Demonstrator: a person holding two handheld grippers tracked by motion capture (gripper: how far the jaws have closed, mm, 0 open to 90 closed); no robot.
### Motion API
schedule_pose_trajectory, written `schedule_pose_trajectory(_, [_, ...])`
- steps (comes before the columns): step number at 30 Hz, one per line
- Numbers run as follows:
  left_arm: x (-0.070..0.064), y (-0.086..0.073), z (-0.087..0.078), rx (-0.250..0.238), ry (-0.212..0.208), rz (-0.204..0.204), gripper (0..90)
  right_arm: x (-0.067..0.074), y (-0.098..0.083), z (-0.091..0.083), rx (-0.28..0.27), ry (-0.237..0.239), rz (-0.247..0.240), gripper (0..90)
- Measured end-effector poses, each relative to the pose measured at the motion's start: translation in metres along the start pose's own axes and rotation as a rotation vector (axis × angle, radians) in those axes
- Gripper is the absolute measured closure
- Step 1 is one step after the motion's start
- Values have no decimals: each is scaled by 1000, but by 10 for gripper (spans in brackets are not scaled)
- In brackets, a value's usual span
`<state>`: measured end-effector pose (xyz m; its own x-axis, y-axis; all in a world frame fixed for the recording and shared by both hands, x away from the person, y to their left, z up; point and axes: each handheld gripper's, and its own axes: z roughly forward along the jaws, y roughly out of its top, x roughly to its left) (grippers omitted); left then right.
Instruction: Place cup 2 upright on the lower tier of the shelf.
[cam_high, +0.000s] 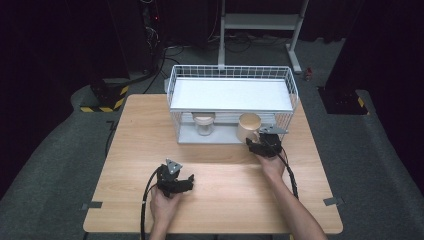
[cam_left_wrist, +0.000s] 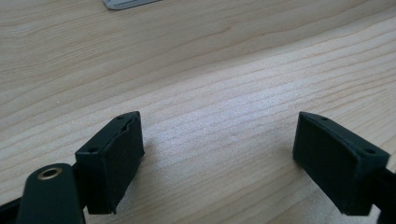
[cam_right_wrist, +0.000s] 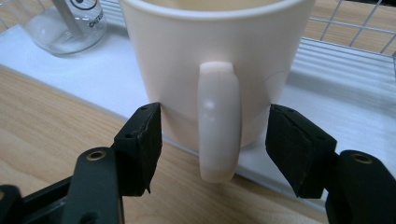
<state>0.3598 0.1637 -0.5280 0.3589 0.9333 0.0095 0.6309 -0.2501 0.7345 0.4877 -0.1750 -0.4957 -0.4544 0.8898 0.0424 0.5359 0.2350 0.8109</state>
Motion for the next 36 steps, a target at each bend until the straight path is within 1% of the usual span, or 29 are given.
schedule_pose_trajectory(2, [0,0,0,0,0,0,166,0,3,2,3,0,3,375])
schedule_pose_trajectory(3, [0,0,0,0,0,0,165,-1,5,4,-2,1,-6,381])
schedule_pose_trajectory(4, [0,0,0,0,0,0,165,-1,6,4,-9,-2,2,397])
schedule_pose_trajectory(5, [0,0,0,0,0,1,166,-1,7,5,-5,-5,11,393])
schedule_pose_trajectory(6, [0,0,0,0,0,1,167,-3,7,7,-5,-3,1,390])
schedule_pose_trajectory(7, [0,0,0,0,0,1,167,-3,8,9,1,-2,20,392])
schedule_pose_trajectory(8, [0,0,0,0,0,1,167,-4,10,11,1,-2,13,393])
schedule_pose_trajectory(9, [0,0,0,0,-1,1,167,-3,11,11,5,-4,27,394])
schedule_pose_trajectory(12, [0,0,0,0,0,2,167,-3,14,15,-1,-8,21,411])
schedule_pose_trajectory(13, [0,0,0,0,0,2,167,-3,14,16,-5,-12,27,414])
schedule_pose_trajectory(15, [0,0,0,0,-1,2,167,-4,13,19,0,-2,51,414])
schedule_pose_trajectory(17, [0,0,0,0,0,2,167,-5,12,22,2,-5,57,419])
schedule_pose_trajectory(18, [0,0,0,0,0,1,167,-6,12,23,-2,-5,43,422])
schedule_pose_trajectory(21, [0,0,0,0,-1,1,167,-5,11,25,1,-14,63,435])
schedule_pose_trajectory(24, [0,0,0,0,0,2,167,-7,12,27,-5,-15,65,442])
schedule_pose_trajectory(26, [0,0,0,0,0,2,167,-7,13,28,7,-13,76,436])
schedule_pose_trajectory(29, [0,0,0,0,0,2,167,-8,18,29,7,-16,79,436])
schedule_pose_trajectory(30, [0,0,0,0,0,2,167,-8,20,29,6,-18,77,434])
schedule_pose_trajectory(31, [0,0,0,0,0,2,167,-8,21,30,-2,-19,54,431])
schedule_pose_trajectory(32, [0,0,0,0,0,2,167,-7,20,29,2,-20,67,421])
schedule_pose_trajectory(35, [0,0,0,0,0,2,167,-7,19,28,20,-13,84,354])
schedule_pose_trajectory(36, [0,0,0,0,0,2,167,-7,18,27,18,-4,86,342])
